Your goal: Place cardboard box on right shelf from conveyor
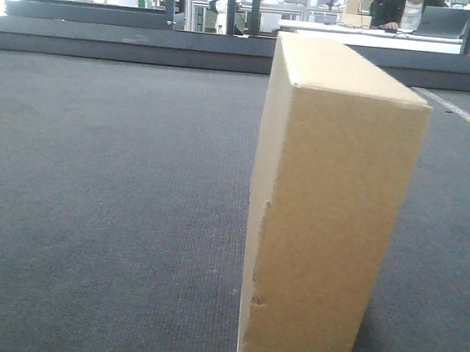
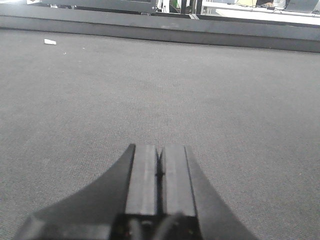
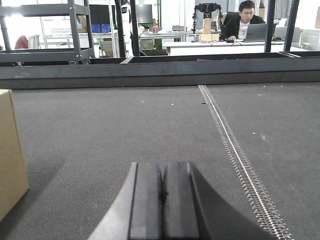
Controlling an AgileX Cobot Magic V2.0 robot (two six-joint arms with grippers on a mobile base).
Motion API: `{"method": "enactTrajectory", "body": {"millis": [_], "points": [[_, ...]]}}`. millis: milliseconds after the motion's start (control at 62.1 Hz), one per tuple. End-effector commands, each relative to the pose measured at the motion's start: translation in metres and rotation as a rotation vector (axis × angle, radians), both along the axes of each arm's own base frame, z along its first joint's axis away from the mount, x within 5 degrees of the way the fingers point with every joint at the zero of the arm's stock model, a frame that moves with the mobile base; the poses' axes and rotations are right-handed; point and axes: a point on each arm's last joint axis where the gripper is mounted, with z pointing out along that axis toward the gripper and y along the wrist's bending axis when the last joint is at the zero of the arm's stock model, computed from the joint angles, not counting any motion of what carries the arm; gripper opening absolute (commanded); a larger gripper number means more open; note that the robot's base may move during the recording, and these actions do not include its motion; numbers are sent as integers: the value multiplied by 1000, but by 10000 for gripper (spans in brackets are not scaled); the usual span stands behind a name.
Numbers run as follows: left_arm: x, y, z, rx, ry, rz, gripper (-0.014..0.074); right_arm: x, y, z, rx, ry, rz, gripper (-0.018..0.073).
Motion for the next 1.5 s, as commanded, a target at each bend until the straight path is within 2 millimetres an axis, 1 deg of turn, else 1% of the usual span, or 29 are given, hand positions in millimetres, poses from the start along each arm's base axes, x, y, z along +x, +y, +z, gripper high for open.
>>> {"method": "enactTrajectory", "body": {"millis": [0,419,564,693,757,838,935,1031,1176,1257,1354,1483], "points": [[0,0,5,-10,-83,4,-116,-4,0,15,-9,-120,-7,54],[0,0,5,-10,-83,4,-116,-4,0,15,-9,-120,-7,54],[0,0,5,-10,-83,4,-116,-4,0,17,-7,-152,-8,54],[0,0,5,-10,-83,4,-116,-7,-1,29,7,-229,-7,54],[0,0,5,-10,-83,4,-116,-10,-1,41,7,-249,-6,54],[0,0,5,-10,-83,4,-116,-15,0,61,7,-220,-3,54],[0,0,5,-10,-83,4,-116,-18,0,79,6,-109,1,54],[0,0,5,-10,-83,4,-116,-17,1,96,4,47,6,54],[0,0,5,-10,-83,4,-116,-5,1,112,3,271,10,54],[0,0,5,-10,-83,4,-116,7,2,115,8,388,15,54],[0,0,5,-10,-83,4,-116,22,2,115,18,476,20,54],[0,0,5,-10,-83,4,-116,40,6,106,73,593,46,54]]}}
